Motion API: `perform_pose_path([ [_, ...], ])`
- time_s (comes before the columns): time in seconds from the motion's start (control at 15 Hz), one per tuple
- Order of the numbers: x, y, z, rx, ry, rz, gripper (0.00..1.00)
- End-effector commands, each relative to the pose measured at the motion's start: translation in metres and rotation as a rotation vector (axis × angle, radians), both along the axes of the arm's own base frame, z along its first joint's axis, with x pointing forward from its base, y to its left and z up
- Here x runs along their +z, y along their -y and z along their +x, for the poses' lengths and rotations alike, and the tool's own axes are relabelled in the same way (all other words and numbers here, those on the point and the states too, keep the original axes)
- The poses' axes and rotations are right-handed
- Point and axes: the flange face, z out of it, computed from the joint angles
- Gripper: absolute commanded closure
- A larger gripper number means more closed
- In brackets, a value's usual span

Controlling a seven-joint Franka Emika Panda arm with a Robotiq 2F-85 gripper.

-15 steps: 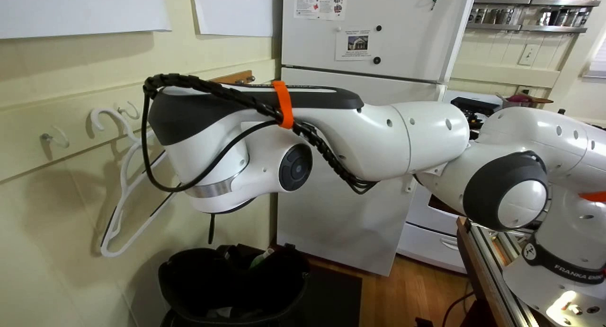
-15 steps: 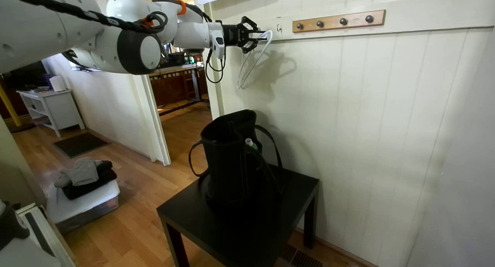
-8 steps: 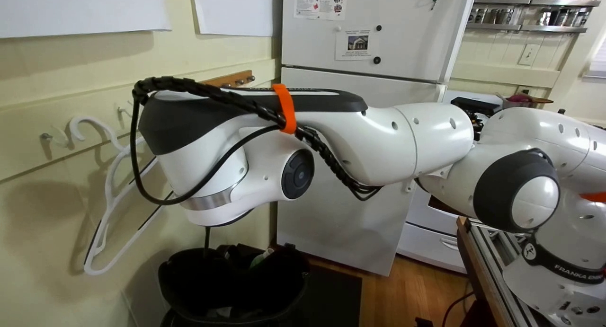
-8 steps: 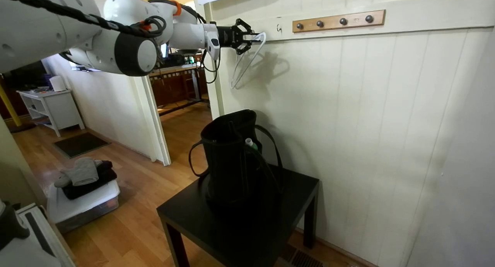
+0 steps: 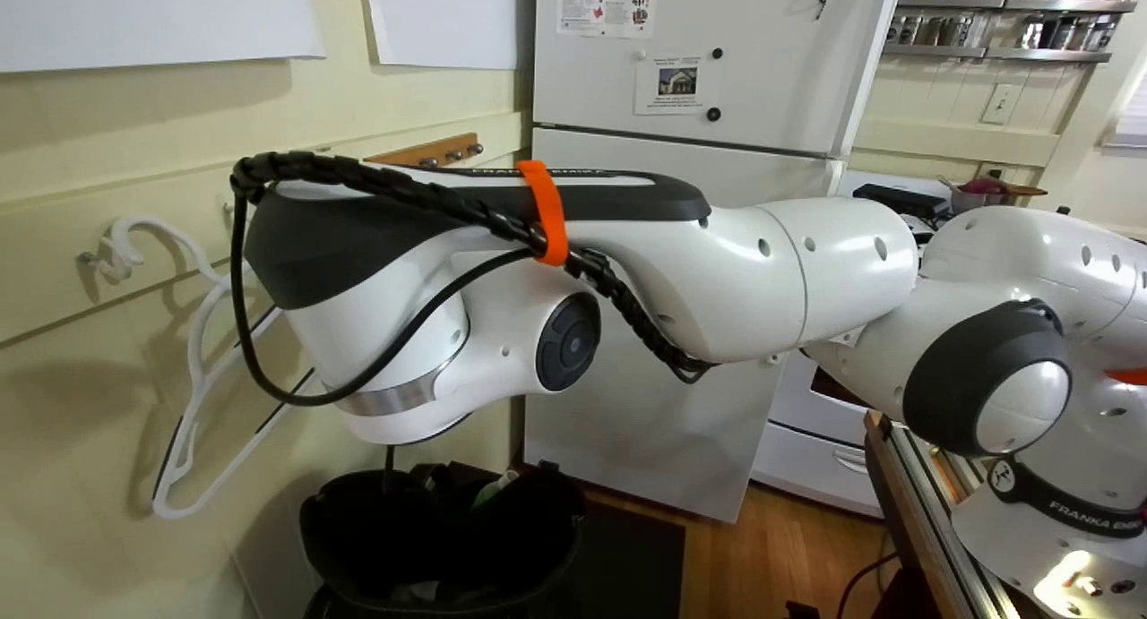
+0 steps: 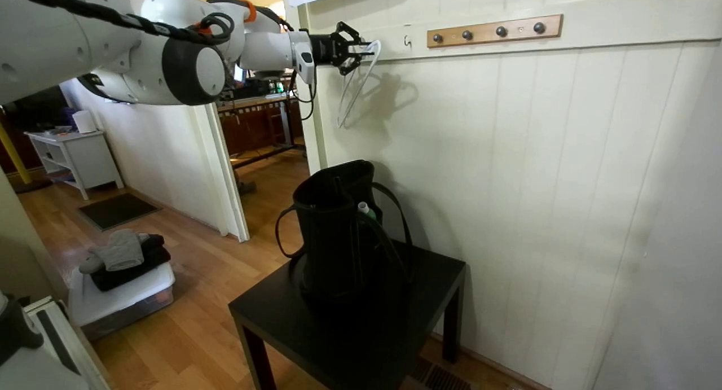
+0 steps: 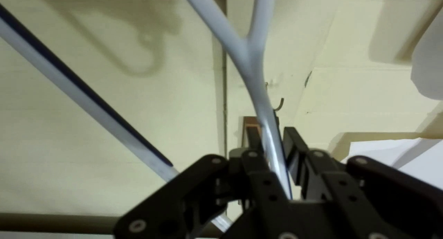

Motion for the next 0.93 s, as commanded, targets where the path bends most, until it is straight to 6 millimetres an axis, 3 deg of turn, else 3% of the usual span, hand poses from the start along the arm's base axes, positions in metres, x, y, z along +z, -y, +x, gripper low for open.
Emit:
perform_pose_path([
  [0.0, 0.012, 0.02, -0.003, -0.078, 0.059, -0.007, 0.94],
  [0.27, 0.021, 0.031, -0.004, -0.119, 0.087, -0.039, 0.94],
  [0.33, 0.023, 0.021, -0.009, -0.124, 0.091, -0.045, 0.94],
  [0.4, 0.024, 0.033, -0.003, -0.114, 0.089, -0.052, 0.94],
  [0.53, 0.025, 0.034, -0.004, -0.125, 0.084, -0.05, 0.94],
  [0.6, 0.024, 0.02, -0.013, -0.142, 0.09, -0.056, 0.94],
  [0.67, 0.025, 0.021, -0.013, -0.143, 0.093, -0.059, 0.94],
  [0.73, 0.029, 0.033, -0.007, -0.138, 0.1, -0.064, 0.94],
  [0.87, 0.033, 0.014, -0.014, -0.123, 0.115, -0.056, 0.94],
])
